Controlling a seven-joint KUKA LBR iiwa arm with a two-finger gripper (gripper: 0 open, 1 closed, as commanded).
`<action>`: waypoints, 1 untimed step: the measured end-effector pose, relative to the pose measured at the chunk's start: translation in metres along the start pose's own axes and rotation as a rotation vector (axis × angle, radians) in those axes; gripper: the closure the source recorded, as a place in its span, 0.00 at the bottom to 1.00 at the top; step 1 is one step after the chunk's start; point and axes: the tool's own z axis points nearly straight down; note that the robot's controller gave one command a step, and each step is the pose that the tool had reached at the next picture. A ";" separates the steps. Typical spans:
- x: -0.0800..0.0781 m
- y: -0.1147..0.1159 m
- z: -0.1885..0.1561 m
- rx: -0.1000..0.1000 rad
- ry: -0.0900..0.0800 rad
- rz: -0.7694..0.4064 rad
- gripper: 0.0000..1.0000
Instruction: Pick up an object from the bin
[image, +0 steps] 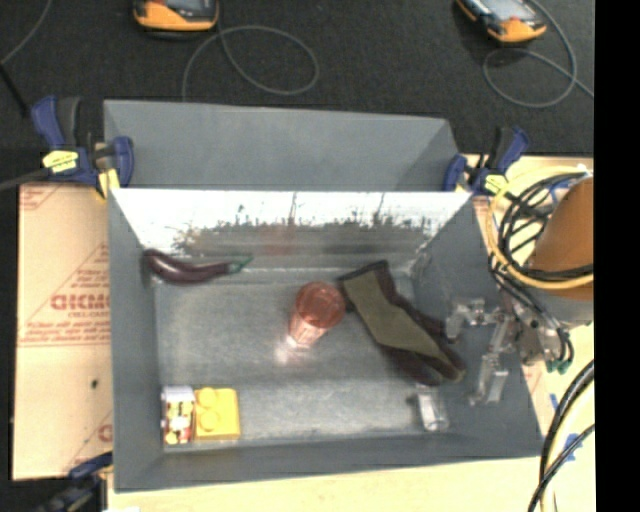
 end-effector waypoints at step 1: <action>-0.002 0.001 -0.004 0.002 -0.008 -0.004 0.00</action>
Offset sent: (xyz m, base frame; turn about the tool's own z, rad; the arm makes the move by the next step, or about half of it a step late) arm 0.0856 0.0726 -0.0812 -0.0881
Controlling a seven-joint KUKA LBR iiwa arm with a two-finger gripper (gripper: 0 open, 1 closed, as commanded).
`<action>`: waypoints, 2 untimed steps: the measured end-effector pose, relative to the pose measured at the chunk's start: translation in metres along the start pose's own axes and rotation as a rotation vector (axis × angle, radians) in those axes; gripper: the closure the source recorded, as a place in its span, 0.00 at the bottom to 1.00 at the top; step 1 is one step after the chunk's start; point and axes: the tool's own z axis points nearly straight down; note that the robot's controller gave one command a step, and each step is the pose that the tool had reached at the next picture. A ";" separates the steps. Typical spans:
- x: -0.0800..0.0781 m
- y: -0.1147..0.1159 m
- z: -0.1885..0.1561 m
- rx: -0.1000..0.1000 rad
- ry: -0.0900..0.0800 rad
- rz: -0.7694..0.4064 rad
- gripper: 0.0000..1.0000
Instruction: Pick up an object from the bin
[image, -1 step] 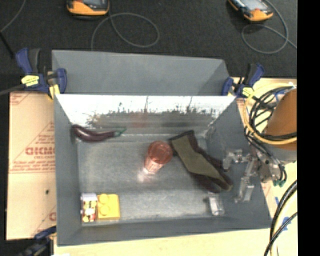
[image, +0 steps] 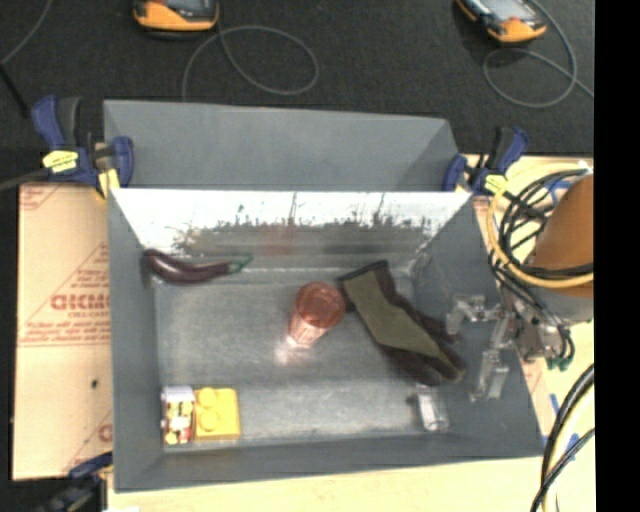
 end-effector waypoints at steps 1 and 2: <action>-0.059 0.045 0.052 0.003 -0.008 -0.052 0.00; -0.087 0.073 0.090 -0.004 0.002 -0.086 0.00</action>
Offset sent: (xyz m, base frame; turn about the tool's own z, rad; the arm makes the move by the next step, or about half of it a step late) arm 0.0630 0.0268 -0.0637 -0.1111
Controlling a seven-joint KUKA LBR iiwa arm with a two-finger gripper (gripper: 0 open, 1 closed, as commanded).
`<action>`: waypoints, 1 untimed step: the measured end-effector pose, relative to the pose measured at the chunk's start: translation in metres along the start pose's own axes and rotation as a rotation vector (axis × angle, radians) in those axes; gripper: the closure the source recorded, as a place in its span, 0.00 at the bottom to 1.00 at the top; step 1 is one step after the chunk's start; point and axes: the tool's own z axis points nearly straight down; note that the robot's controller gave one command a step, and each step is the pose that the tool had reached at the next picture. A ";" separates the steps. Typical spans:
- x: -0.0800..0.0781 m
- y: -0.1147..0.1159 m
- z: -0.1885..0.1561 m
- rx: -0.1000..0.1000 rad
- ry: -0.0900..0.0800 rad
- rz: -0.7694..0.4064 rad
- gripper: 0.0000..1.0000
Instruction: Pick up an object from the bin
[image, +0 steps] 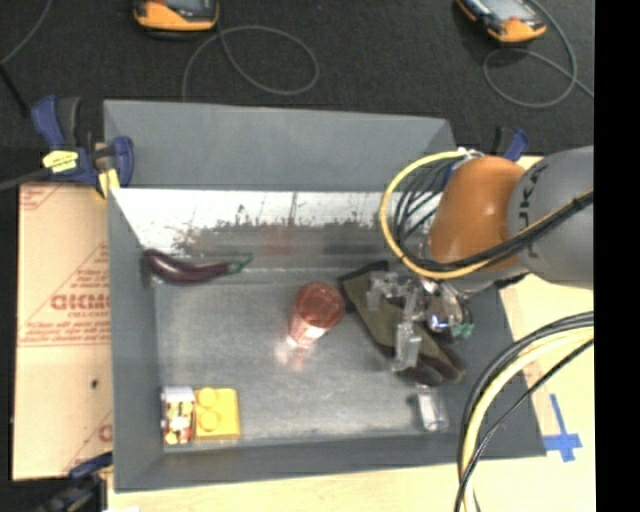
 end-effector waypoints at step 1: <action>0.031 -0.033 0.000 0.004 -0.010 0.100 0.00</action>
Offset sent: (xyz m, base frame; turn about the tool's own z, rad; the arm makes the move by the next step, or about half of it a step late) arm -0.0453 -0.0246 -0.0138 0.5185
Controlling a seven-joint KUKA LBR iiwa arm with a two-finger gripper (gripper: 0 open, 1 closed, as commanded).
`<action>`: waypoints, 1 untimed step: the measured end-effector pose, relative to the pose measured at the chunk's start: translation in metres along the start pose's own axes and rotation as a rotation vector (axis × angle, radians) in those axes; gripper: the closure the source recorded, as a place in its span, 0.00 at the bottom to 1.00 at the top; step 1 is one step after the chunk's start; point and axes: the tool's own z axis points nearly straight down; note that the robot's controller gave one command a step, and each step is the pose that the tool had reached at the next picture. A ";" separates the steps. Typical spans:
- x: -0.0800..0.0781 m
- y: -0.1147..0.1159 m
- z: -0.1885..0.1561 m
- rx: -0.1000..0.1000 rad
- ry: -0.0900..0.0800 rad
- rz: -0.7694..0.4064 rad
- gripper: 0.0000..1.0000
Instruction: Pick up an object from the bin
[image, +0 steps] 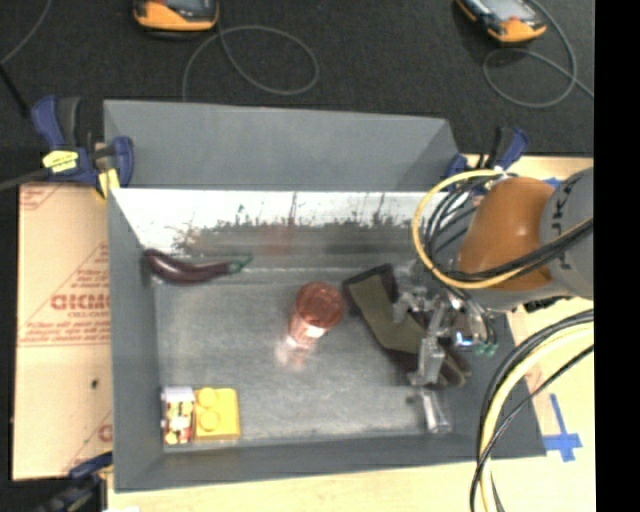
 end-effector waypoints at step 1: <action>0.013 -0.016 0.004 0.000 0.004 0.157 0.00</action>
Offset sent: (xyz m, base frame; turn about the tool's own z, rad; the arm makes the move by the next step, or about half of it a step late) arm -0.0053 -0.0160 -0.0270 0.0791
